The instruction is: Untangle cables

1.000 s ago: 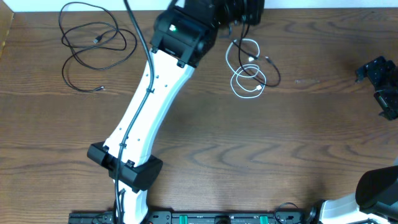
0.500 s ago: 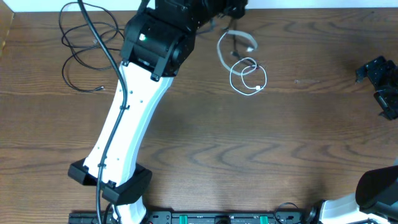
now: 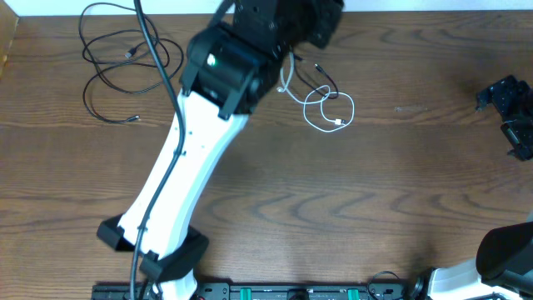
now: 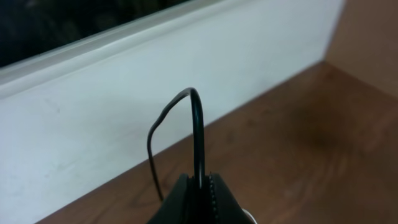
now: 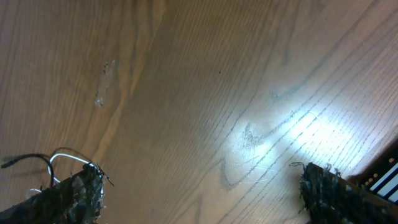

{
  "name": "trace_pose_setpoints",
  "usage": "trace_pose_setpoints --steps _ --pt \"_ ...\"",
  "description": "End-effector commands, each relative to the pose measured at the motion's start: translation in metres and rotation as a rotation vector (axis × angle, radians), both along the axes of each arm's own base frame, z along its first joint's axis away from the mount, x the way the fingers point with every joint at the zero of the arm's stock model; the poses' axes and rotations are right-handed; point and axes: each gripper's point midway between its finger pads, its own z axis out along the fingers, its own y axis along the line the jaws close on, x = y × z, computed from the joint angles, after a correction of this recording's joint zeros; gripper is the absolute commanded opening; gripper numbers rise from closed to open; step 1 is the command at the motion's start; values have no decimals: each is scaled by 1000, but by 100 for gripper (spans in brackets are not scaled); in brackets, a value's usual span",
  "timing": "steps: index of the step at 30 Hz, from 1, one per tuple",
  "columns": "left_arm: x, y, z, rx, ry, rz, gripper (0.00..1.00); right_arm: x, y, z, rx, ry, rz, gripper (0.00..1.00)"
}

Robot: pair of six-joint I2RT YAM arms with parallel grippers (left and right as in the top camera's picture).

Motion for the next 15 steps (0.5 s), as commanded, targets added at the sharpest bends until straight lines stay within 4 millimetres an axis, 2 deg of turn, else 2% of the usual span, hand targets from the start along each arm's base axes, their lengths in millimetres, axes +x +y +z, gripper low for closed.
trace_pose_setpoints --steps 1,4,6,8,12,14,15 --pt "-14 9 3 93 -28 -27 7 -1 0 0 -3 2 -11 99" --pt "-5 11 -39 209 59 -14 8 -1 0 0 -3 2 -11 99" --pt "-5 8 -47 257 60 -36 8 -1 0 0 -3 2 -11 99" --pt "-5 3 -33 224 13 -39 8 -1 0 0 -3 2 -11 99" --pt "-8 4 27 69 -133 -10 8 -1 0 0 -3 2 -11 99" --pt "-12 14 55 -66 -151 38 8 -1 0 0 -3 2 -11 99" --pt "-13 23 61 -168 -107 86 8 -1 0 0 -3 2 -11 99"
